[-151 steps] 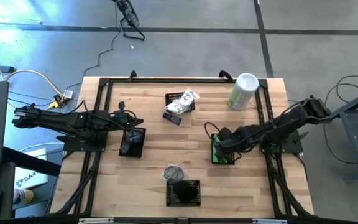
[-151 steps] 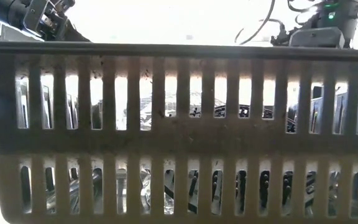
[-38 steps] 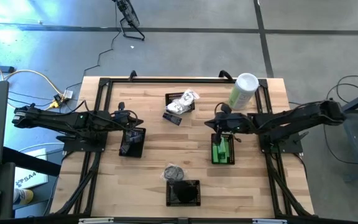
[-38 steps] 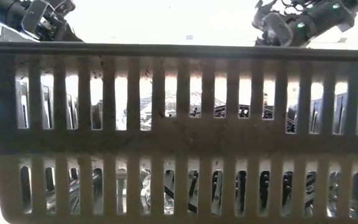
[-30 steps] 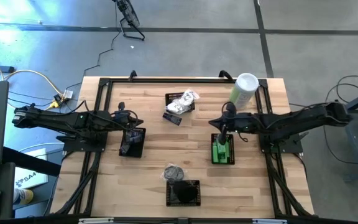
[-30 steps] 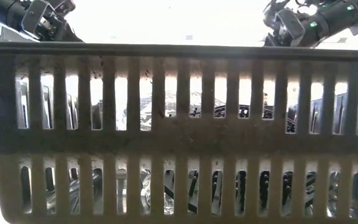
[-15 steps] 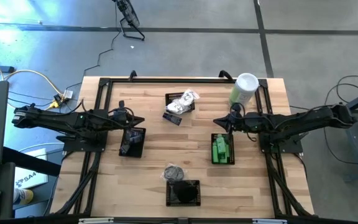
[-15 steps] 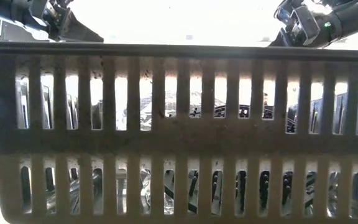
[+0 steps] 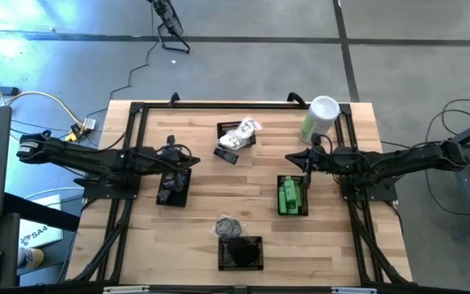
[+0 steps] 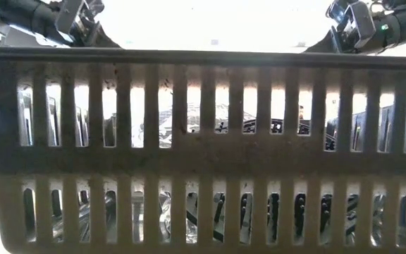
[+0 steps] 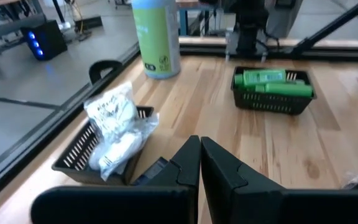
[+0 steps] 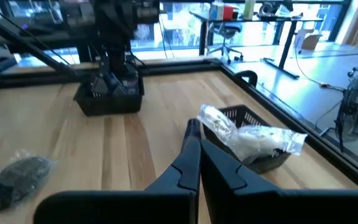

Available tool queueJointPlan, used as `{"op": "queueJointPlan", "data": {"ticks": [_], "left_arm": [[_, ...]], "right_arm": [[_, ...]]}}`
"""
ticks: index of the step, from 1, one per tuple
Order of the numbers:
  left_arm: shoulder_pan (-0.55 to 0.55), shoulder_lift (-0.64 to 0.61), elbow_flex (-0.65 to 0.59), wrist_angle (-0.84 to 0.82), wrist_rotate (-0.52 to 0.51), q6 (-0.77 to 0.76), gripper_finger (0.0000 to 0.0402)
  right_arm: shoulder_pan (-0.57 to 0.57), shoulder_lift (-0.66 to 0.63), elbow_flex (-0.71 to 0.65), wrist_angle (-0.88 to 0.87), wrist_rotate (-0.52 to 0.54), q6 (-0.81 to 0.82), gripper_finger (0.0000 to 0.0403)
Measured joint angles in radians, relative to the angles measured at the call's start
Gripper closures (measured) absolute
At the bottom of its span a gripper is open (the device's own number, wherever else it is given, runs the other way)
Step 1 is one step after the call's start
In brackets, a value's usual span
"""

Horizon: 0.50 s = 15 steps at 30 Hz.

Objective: Pick & Place Travel size toiletries
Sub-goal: Adjust the top middle black bin on the table

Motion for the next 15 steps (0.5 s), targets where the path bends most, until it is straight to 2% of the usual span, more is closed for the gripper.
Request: {"op": "queueJointPlan", "data": {"ticks": [10,15], "left_arm": [[0.000,0.203,0.097,-0.008,-0.001,-0.053,0.0391],[0.000,0.267,0.160,-0.092,-0.001,-0.104,0.0391]], "right_arm": [[0.000,-0.008,0.000,0.000,-0.003,0.004,0.0399],[0.000,-0.008,0.000,0.000,-0.003,0.007,0.0399]]}}
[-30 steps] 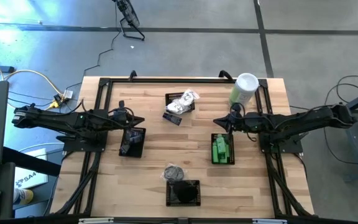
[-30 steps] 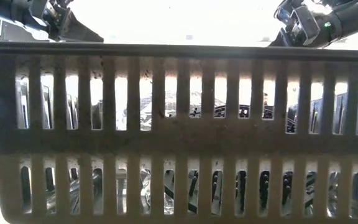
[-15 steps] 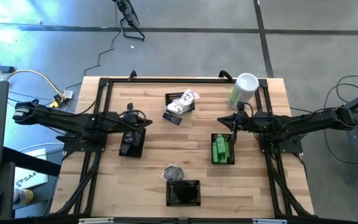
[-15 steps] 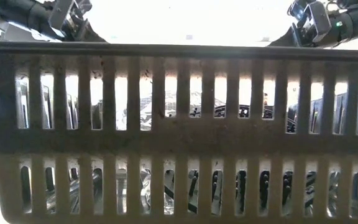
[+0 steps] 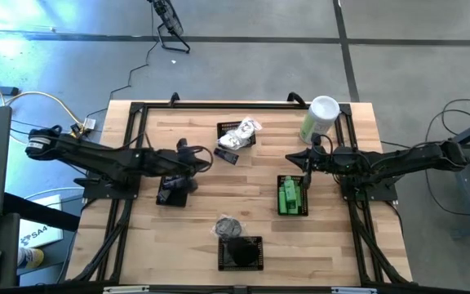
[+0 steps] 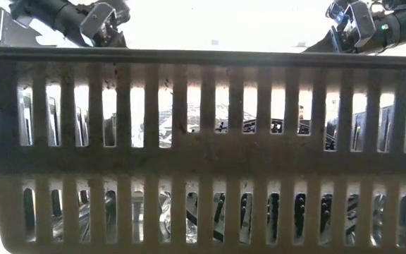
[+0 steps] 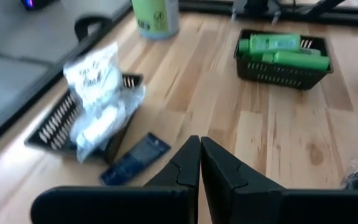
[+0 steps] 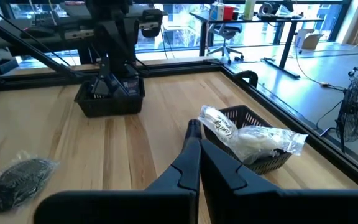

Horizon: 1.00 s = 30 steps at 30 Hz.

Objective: Pick & Place Travel size toiletries
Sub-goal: Adjust the top middle black bin on the table

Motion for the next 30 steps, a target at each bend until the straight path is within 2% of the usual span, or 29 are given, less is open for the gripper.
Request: {"op": "queueJointPlan", "data": {"ticks": [5,8,12,19,21,25,30], "left_arm": [[0.000,0.044,0.064,-0.163,-0.033,-0.124,0.0391],[0.000,0.066,0.082,-0.204,-0.047,-0.161,0.0391],[0.000,0.099,0.084,-0.200,-0.074,-0.185,0.0391],[0.011,0.177,0.085,-0.185,-0.197,-0.238,0.0391],[0.035,0.194,0.085,-0.178,-0.166,-0.241,0.0391],[0.110,0.233,0.084,-0.122,-0.031,-0.241,0.0391],[0.180,0.289,0.085,0.000,0.048,-0.214,0.0391]], "right_arm": [[0.000,0.000,0.000,0.000,0.000,-0.001,0.0399],[0.000,0.000,0.000,0.000,0.001,-0.001,0.0399],[0.000,0.000,0.000,0.000,0.004,-0.002,0.0399],[0.000,0.000,0.001,0.000,0.004,-0.003,0.0399],[0.000,0.000,0.001,0.000,0.004,-0.003,0.0399],[0.000,0.000,0.001,0.000,0.004,-0.003,0.0399],[0.000,0.000,0.001,-0.001,0.004,-0.003,0.0399]]}}
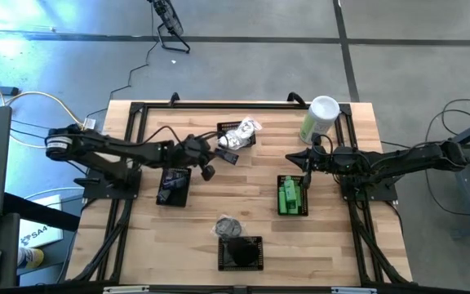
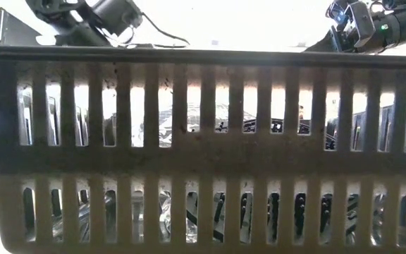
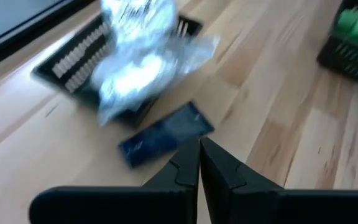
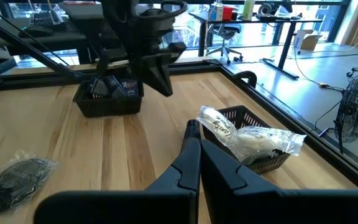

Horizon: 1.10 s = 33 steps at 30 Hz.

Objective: Pick & Place Travel size toiletries
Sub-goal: Adjust the top middle black bin on the table

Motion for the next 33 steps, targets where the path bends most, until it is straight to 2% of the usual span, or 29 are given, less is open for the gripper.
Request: {"op": "queueJointPlan", "data": {"ticks": [7,15,23,25,29,33], "left_arm": [[0.047,0.098,0.004,0.177,0.118,0.056,0.0391],[0.050,0.256,0.139,0.093,0.122,0.116,0.0391],[0.058,0.379,0.259,0.063,0.072,0.135,0.0391],[0.058,0.401,0.272,0.069,0.087,0.151,0.0391],[0.057,0.437,0.286,0.063,0.184,0.161,0.0391],[0.056,0.464,0.298,0.074,0.183,0.152,0.0391]], "right_arm": [[0.000,0.000,0.000,0.000,0.000,-0.007,0.0399],[0.000,0.000,0.000,0.000,0.001,-0.007,0.0399],[0.000,0.000,0.000,-0.005,0.000,-0.007,0.0399],[0.000,0.000,0.000,-0.007,0.000,-0.007,0.0399],[0.000,0.000,0.000,-0.007,0.000,-0.013,0.0399],[0.000,0.000,0.000,-0.007,0.001,-0.023,0.0399]]}}
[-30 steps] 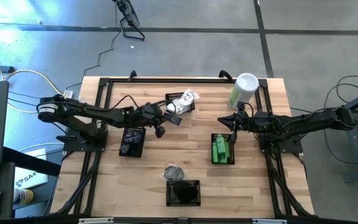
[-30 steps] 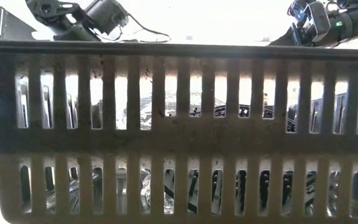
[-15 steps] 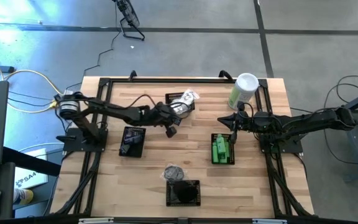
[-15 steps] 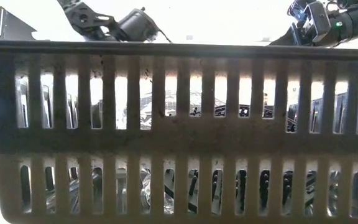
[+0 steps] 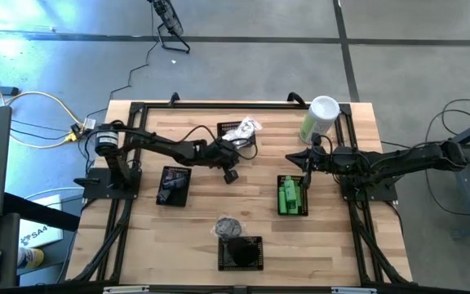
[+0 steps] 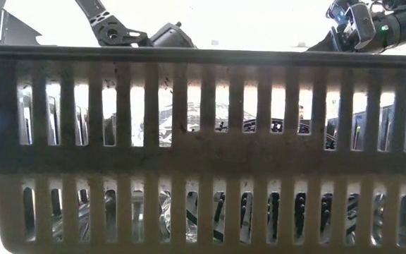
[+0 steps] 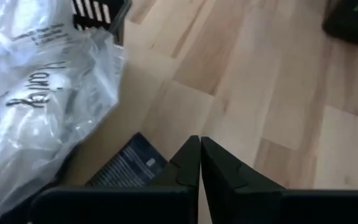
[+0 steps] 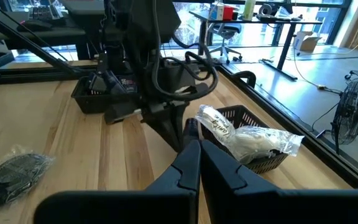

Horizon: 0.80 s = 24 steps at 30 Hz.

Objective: Pick & Place Travel size toiletries
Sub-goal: Adjust the top middle black bin on the table

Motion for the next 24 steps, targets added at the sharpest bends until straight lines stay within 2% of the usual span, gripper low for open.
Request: {"op": "queueJointPlan", "data": {"ticks": [15,24], "left_arm": [[0.052,0.123,0.106,0.027,-0.131,0.007,0.0391],[0.093,0.125,0.108,0.026,-0.176,0.009,0.0391]], "right_arm": [[0.000,0.000,0.000,0.000,0.000,-0.003,0.0399],[0.000,0.000,0.000,-0.001,0.026,-0.003,0.0399]]}}
